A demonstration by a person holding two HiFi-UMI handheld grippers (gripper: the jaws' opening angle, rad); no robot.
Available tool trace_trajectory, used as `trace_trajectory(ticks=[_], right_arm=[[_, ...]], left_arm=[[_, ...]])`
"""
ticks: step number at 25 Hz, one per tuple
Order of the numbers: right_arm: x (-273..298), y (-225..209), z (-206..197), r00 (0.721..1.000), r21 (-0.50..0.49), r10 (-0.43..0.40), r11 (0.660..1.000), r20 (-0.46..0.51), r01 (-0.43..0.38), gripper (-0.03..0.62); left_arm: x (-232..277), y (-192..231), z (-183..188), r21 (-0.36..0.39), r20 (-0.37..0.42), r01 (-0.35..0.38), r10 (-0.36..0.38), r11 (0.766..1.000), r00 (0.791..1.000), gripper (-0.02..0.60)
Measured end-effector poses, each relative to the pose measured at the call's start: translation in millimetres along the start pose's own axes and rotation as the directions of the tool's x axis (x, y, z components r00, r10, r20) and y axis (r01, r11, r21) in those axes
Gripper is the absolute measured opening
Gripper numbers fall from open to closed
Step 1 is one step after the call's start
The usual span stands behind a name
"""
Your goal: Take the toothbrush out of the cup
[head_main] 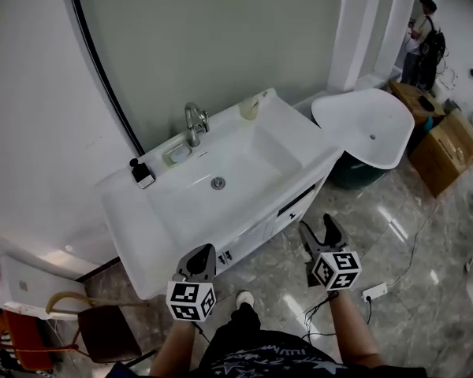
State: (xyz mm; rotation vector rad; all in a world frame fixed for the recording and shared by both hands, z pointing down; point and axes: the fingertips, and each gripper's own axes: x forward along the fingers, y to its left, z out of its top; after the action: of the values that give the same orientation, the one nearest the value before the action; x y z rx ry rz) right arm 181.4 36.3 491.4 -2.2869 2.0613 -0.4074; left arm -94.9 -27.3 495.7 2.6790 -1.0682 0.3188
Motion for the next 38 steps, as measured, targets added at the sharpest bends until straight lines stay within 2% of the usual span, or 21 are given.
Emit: trace_trajectory(ticks=[10, 19, 23, 29, 32, 38], right_arm=[[105, -15, 35, 0.999, 0.017, -0.044, 0.999, 0.02, 0.044, 0.308], [152, -40, 55, 0.998, 0.05, -0.046, 0.998, 0.037, 0.044, 0.308], [190, -55, 63, 0.999, 0.053, -0.008, 0.999, 0.034, 0.007, 0.308], [272, -85, 76, 0.996, 0.054, 0.087, 0.995, 0.001, -0.087, 0.308], [319, -93, 83, 0.986, 0.028, 0.163, 0.986, -0.04, -0.162, 0.308], [399, -101, 91, 0.955, 0.015, 0.278, 0.96, -0.104, -0.278, 0.308]], left_arm=[[86, 59, 35, -0.023, 0.007, 0.03, -0.03, 0.999, 1.0, 0.012], [128, 72, 51, -0.018, 0.006, 0.023, -0.023, 1.0, 1.0, 0.012], [147, 81, 57, -0.027, 0.007, -0.03, 0.03, 0.999, 1.0, 0.012], [190, 91, 76, -0.051, 0.009, -0.155, 0.156, 0.987, 0.988, 0.012], [211, 94, 85, -0.064, -0.006, -0.217, 0.217, 0.974, 0.976, 0.012], [245, 101, 94, -0.109, -0.033, -0.343, 0.342, 0.933, 0.939, 0.012]])
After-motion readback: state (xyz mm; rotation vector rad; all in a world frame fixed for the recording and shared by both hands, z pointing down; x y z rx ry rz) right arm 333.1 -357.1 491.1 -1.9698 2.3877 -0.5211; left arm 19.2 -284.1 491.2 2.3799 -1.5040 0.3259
